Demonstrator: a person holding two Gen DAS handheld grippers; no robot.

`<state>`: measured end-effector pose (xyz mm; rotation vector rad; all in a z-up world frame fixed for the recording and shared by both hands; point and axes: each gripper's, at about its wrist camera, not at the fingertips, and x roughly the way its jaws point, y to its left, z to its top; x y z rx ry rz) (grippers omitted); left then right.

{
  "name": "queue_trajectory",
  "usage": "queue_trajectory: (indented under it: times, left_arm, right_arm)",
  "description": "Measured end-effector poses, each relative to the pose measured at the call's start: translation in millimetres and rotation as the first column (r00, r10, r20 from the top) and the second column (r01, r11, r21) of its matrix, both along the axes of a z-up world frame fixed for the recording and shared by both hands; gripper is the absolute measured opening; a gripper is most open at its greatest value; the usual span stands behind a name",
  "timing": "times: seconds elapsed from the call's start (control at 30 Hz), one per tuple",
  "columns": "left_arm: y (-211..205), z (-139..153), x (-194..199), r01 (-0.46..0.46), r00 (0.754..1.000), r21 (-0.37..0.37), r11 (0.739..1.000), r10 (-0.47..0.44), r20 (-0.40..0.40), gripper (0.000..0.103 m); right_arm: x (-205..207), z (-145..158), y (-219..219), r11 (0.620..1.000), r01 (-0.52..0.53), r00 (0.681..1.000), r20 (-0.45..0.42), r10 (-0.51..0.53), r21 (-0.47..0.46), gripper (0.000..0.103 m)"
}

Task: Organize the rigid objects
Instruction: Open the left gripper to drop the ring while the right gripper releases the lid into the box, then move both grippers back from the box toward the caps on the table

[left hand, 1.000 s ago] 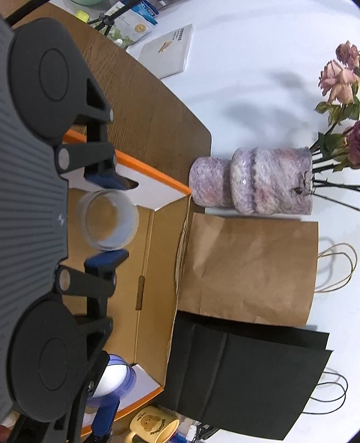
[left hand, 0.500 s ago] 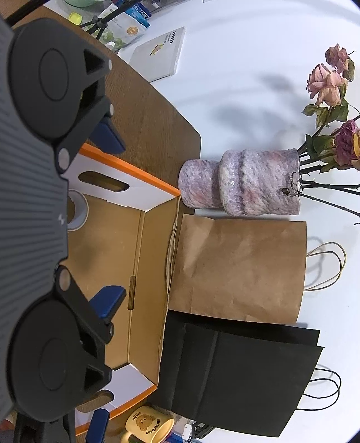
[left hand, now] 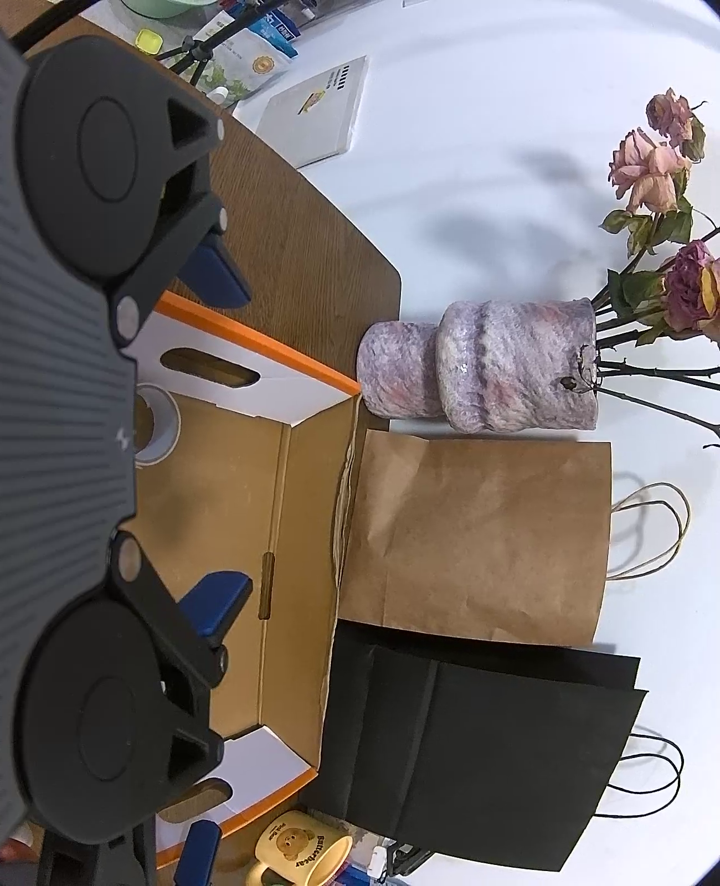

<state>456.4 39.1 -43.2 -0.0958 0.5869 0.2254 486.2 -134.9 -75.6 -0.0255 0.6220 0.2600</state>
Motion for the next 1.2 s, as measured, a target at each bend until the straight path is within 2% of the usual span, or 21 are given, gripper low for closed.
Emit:
queue_trajectory:
  times: [0.5, 1.2]
  left_arm:
    - [1, 12, -27, 0.02, 1.0, -0.022, 1.0, -0.019, 0.023, 0.103]
    - [-9, 23, -95, 0.039, 0.997, -0.018, 0.999, -0.038, 0.066, 0.103]
  right_arm:
    - [-25, 8, -14, 1.0, 0.02, 0.999, 0.031, -0.021, 0.017, 0.103]
    - [-101, 25, -47, 0.998, 0.018, 0.992, 0.123, -0.025, 0.058, 0.103]
